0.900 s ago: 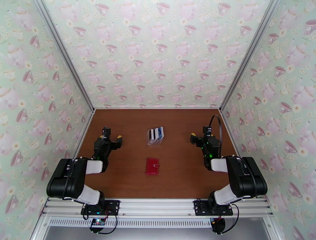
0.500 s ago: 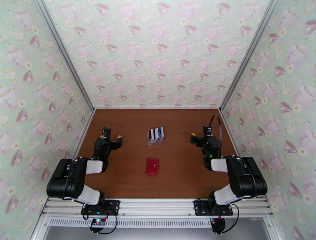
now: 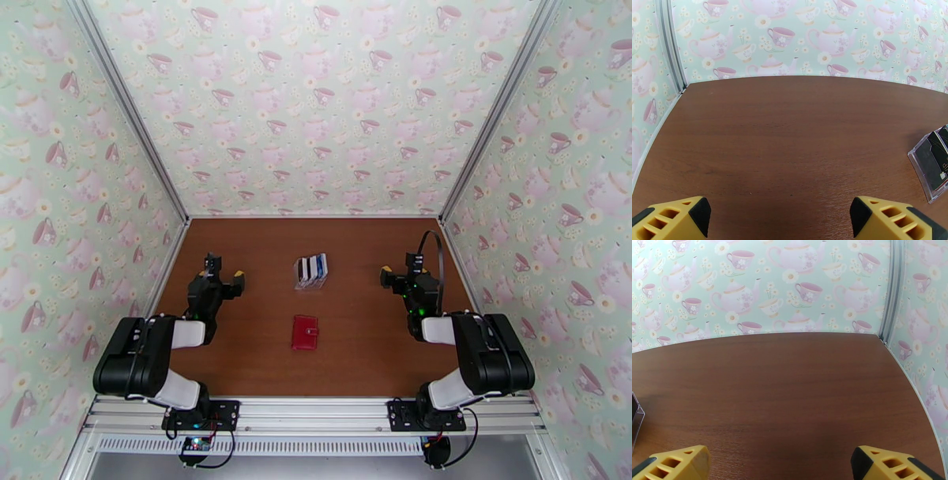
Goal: Put the credit cards into the card holder
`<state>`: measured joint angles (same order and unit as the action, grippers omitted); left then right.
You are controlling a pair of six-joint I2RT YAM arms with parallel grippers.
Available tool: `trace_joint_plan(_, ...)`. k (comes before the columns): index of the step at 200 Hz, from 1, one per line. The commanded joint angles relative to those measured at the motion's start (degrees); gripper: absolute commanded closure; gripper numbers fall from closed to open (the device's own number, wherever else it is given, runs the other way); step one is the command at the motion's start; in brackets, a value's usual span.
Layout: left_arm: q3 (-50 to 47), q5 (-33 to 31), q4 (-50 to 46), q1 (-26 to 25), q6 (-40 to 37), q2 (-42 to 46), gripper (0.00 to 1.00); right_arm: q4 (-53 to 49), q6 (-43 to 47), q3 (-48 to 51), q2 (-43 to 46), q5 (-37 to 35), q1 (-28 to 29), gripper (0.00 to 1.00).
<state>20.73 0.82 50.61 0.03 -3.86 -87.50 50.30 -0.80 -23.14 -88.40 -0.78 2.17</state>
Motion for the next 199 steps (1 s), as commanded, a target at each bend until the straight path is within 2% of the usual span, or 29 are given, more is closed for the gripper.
trace_joint_plan(1,1.04,0.08,-0.17,0.19,0.69,-0.47,0.00,0.41,-0.43,0.27,-0.16,-0.34,-0.24,0.00)
trace_joint_plan(101,0.89,-0.35,0.04,0.25,0.84,-0.29,0.00,0.67,-0.45,0.33,-0.03,-0.73,-0.24,0.00)
trace_joint_plan(121,2.31,-2.12,-5.21,0.08,1.26,3.01,0.00,-1.34,-0.85,0.29,2.47,-2.31,-0.02,0.00)
trace_joint_plan(145,4.15,-5.13,-14.24,-0.99,2.02,8.33,0.00,-11.02,-2.62,-2.10,8.38,-5.84,-0.07,0.00)
trace_joint_plan(182,6.34,-14.35,-25.93,-3.58,8.78,14.76,0.00,-26.82,-6.93,-7.29,15.70,-10.43,0.61,0.00)
trace_joint_plan(199,6.93,-20.09,-29.90,-5.93,9.43,18.25,0.00,-35.95,-12.69,-11.02,18.40,-13.85,0.77,0.00)
